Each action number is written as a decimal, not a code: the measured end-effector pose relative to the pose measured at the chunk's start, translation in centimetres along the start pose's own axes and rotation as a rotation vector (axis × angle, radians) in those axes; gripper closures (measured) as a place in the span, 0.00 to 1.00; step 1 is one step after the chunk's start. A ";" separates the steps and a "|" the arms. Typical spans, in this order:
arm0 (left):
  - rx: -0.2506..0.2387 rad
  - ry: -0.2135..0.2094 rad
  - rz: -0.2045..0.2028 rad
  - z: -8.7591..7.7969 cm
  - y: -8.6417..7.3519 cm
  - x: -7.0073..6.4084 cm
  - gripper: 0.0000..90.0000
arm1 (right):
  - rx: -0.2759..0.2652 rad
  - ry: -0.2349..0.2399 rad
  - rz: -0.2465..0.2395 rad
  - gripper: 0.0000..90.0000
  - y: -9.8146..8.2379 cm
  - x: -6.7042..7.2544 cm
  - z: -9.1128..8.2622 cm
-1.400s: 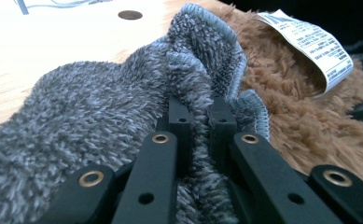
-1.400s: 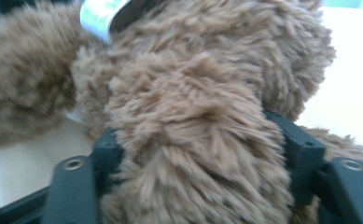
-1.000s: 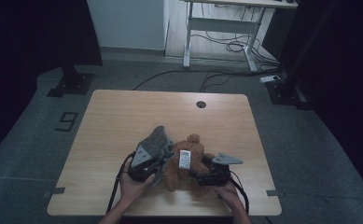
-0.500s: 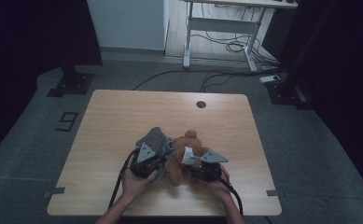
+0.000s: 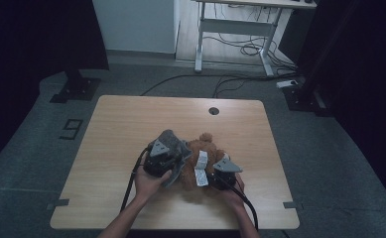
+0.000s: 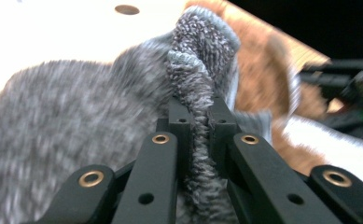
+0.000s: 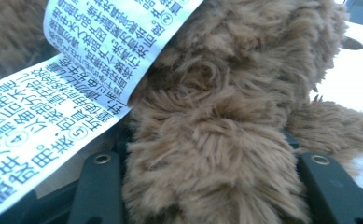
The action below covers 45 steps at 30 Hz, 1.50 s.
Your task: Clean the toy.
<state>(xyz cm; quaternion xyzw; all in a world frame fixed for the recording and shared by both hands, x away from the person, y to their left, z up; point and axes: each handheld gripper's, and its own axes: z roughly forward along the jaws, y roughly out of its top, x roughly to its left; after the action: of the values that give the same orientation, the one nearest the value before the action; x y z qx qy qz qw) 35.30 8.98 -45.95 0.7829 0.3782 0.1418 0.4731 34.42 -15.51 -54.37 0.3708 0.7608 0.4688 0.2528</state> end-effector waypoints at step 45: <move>0.051 0.168 -0.168 -4.8 -6.9 9.2 0.93 | -0.008 0.061 -0.033 0.58 -1.1 0.0 -1.5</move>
<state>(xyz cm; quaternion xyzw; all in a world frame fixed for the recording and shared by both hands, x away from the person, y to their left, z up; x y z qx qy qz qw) 35.56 20.56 -50.62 0.7457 0.4842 0.1571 0.4299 32.96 -16.59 -54.78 0.3429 0.7722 0.4787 0.2386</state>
